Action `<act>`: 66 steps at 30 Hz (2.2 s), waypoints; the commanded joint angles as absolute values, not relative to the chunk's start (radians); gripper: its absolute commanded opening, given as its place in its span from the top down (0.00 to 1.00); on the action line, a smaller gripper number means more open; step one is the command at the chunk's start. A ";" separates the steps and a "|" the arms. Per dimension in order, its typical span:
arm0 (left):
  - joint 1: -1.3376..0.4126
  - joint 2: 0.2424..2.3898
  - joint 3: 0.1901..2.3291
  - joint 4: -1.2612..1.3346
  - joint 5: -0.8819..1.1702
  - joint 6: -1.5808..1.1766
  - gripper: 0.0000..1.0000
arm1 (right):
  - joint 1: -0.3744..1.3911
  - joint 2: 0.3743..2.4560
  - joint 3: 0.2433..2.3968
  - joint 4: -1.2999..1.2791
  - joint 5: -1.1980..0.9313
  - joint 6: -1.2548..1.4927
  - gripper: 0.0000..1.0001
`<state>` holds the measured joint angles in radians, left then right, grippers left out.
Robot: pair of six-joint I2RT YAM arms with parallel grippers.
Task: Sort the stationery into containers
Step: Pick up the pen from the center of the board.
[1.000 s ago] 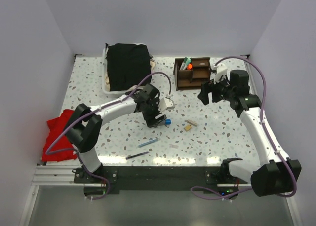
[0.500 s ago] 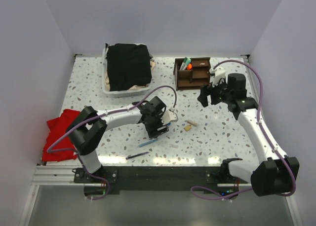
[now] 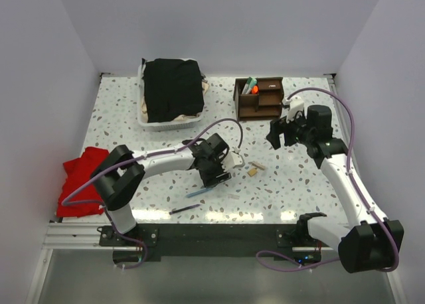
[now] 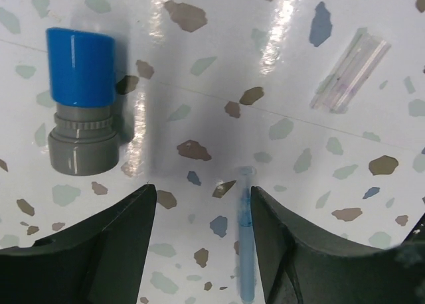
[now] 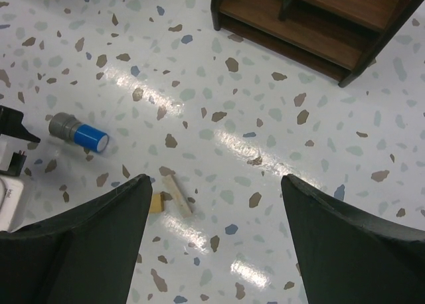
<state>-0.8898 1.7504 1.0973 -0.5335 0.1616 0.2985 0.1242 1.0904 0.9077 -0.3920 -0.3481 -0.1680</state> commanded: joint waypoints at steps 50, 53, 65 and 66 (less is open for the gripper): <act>-0.940 1.749 0.910 -0.537 0.187 0.368 0.86 | 0.109 1.089 0.887 -0.380 -0.308 -0.249 0.16; -0.928 1.785 0.980 -0.623 0.255 0.423 1.00 | 0.107 1.097 0.902 -0.387 -0.304 -0.249 0.16; -0.782 1.825 1.742 -0.761 0.403 0.549 1.00 | 0.107 1.167 1.055 -0.405 -0.244 -0.253 0.16; -0.769 1.845 1.860 -0.735 0.422 0.551 1.00 | 0.109 1.172 1.058 -0.402 -0.236 -0.250 0.16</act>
<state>-0.8219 1.8206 1.5463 -0.7803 0.3210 0.4915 0.1108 1.1572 0.9939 -0.4107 -0.2871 -0.2550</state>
